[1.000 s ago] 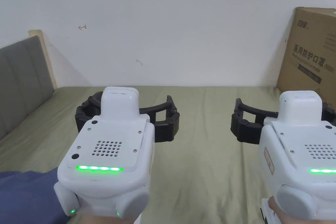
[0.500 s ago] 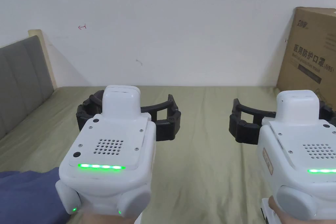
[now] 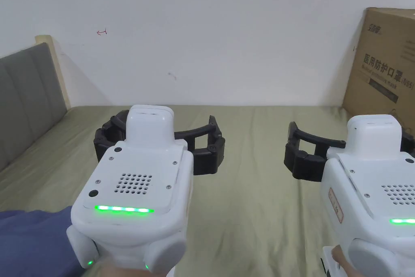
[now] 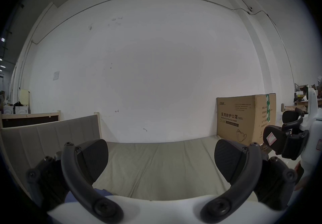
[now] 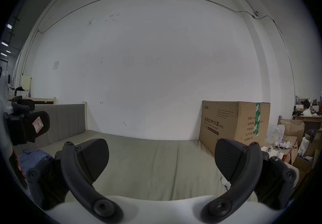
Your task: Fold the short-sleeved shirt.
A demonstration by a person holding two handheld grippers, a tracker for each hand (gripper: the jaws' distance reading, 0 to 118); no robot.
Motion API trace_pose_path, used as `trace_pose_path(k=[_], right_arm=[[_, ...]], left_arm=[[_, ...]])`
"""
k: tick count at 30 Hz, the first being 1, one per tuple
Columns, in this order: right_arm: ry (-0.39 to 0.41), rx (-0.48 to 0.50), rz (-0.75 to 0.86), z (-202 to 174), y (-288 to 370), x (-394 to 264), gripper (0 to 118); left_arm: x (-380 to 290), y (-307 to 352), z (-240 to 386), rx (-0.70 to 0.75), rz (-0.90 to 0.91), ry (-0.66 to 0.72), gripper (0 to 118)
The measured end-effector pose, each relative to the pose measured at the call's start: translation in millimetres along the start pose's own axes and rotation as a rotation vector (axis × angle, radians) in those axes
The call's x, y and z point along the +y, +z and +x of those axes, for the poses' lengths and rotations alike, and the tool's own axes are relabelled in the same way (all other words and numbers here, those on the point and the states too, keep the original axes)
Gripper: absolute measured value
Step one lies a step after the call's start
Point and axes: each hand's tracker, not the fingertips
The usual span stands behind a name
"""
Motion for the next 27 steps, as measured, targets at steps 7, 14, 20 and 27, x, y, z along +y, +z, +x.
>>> trace_pose_path(k=[7, 14, 20, 27], right_arm=[[0.02, -0.002, 0.012, -3, 3, 1, 118], [-0.016, 0.021, 0.01, -1, 7, 0, 69], [-0.05, -0.047, -0.05, 6, 3, 1, 0], [-0.071, -0.052, -0.11, 4, -10, -2, 0]], left_arm=[[-1, 1, 1, 0.003, -0.005, -0.029, 118], [-2, -1, 4, -0.065, -0.074, -0.042, 43], [-6, -1, 5, -0.074, -0.129, -0.034, 0], [-12, -5, -15, -0.051, -0.17, -0.016, 0]])
